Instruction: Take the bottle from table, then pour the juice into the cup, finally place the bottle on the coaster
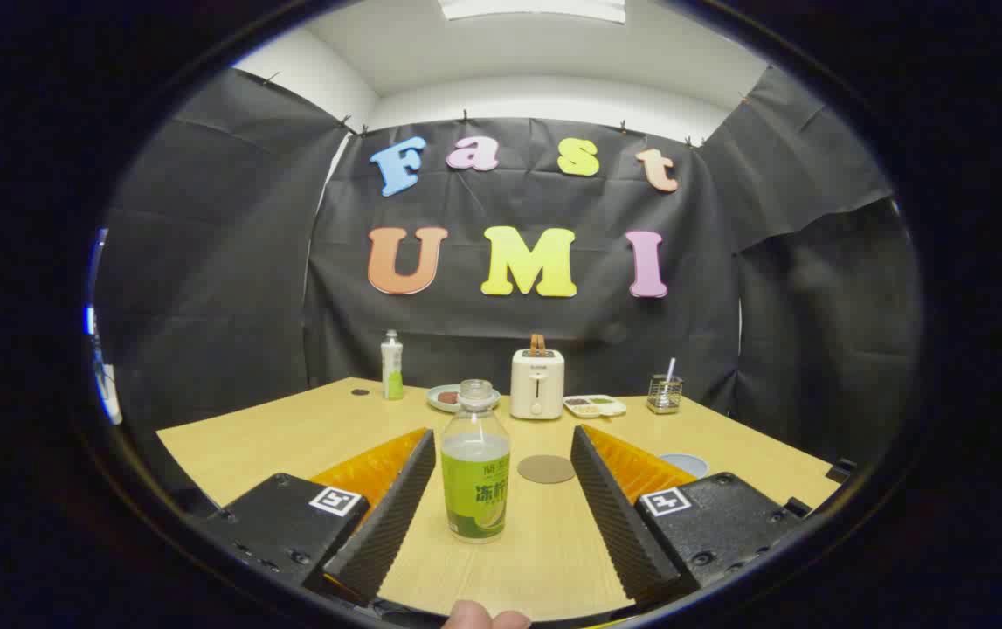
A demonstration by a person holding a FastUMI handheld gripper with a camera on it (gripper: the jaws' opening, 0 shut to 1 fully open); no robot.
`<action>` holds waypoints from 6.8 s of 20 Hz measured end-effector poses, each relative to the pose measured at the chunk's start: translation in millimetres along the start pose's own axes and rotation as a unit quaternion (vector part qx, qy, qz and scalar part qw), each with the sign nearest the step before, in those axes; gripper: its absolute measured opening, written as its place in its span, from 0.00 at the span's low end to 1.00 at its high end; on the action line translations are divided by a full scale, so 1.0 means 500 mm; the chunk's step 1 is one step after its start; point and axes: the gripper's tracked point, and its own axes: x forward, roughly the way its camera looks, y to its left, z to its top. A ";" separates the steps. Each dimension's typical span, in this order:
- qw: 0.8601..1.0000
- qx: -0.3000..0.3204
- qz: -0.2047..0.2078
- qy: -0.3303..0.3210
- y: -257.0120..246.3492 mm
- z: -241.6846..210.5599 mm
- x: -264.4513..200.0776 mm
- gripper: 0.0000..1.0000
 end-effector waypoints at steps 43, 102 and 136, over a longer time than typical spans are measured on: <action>0.997 0.004 0.006 0.082 0.036 -0.119 0.102 1.00; 0.736 0.667 0.116 0.000 0.011 0.034 0.274 0.78; 0.568 0.810 0.114 -0.091 -0.112 0.102 0.274 0.78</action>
